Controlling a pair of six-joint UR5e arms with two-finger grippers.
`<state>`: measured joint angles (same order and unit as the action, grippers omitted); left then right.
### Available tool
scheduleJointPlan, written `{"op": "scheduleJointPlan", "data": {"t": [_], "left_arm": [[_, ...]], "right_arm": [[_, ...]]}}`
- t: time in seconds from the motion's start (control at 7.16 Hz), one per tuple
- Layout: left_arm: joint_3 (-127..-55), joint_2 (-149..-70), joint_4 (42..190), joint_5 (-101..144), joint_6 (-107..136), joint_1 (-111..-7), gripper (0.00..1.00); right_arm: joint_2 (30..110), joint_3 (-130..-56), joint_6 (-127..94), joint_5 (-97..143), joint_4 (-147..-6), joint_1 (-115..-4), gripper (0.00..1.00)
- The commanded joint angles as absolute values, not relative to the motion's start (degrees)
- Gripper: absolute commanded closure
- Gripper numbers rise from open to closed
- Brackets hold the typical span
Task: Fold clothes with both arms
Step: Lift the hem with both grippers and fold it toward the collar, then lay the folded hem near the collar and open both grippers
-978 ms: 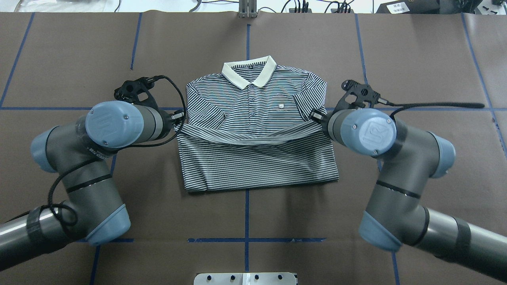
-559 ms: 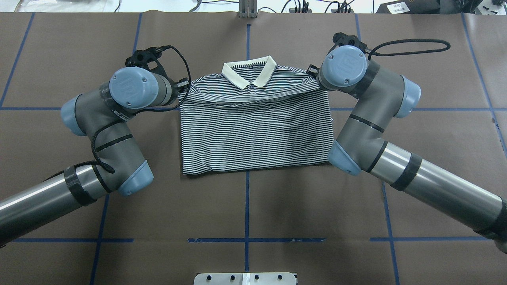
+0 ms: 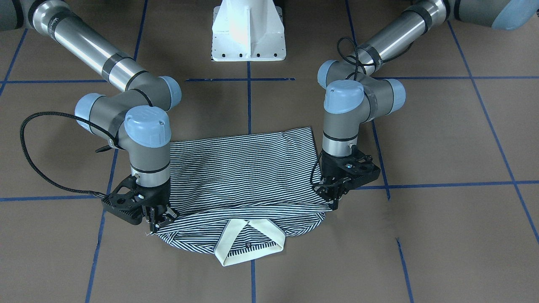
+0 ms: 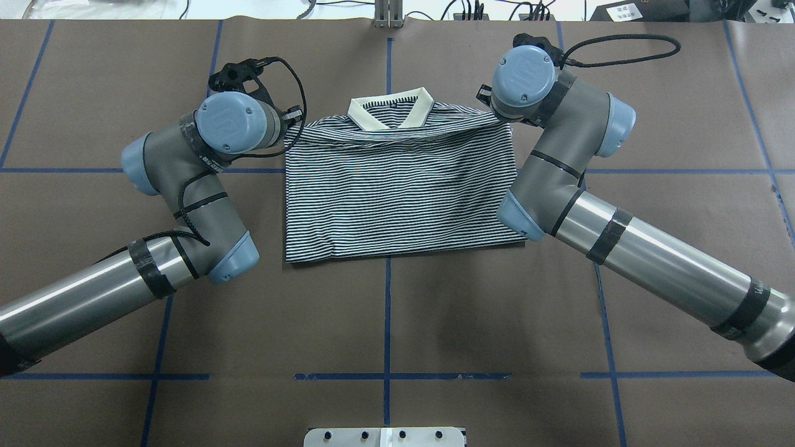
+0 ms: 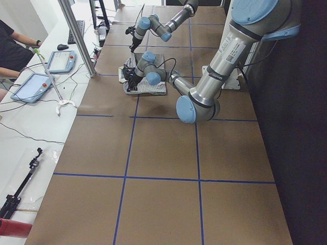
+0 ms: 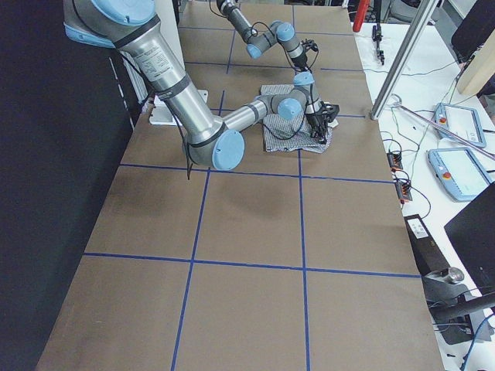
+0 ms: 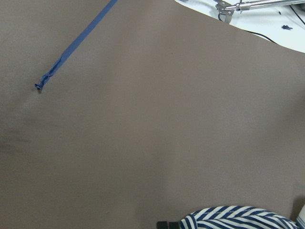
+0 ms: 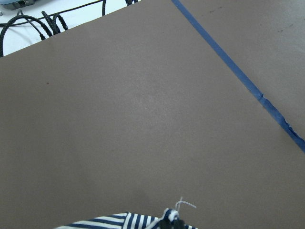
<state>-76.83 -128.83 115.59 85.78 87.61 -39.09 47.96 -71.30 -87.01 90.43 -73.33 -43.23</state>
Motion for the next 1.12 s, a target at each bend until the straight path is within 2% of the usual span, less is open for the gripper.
{"op": "scheduleJointPlan", "data": {"t": [0.0, 0.14, 0.28, 0.56, 0.84, 0.98], "left_arm": [[-76.47, -129.2, 116.01, 85.69, 87.71, -39.11, 1.0], [-74.64, -129.2, 117.76, 85.69, 87.71, -39.02, 0.99], [-74.45, -129.11, 118.82, 85.78, 87.71, -38.94, 0.91], [-74.36, -128.76, 121.09, 85.96, 87.8, -38.76, 0.85], [-74.7, -127.36, 127.41, 88.31, 87.63, -39.11, 0.74], [-75.06, -127.35, 128.22, 90.94, 87.8, -39.2, 0.63]], "right_arm": [[47.9, -70.58, -86.4, 90.44, -73.3, -43.07, 1.0], [47.73, -70.58, -86.4, 90.44, -73.3, -42.98, 1.0], [47.64, -70.58, -86.48, 90.35, -73.3, -42.8, 1.0], [47.72, -70.58, -86.4, 90.18, -73.3, -42.8, 0.98], [47.46, -69.87, -86.4, 89.91, -73.21, -42.8, 0.97], [47.46, -69.87, -86.48, 89.83, -73.21, -42.8, 0.75]]}}
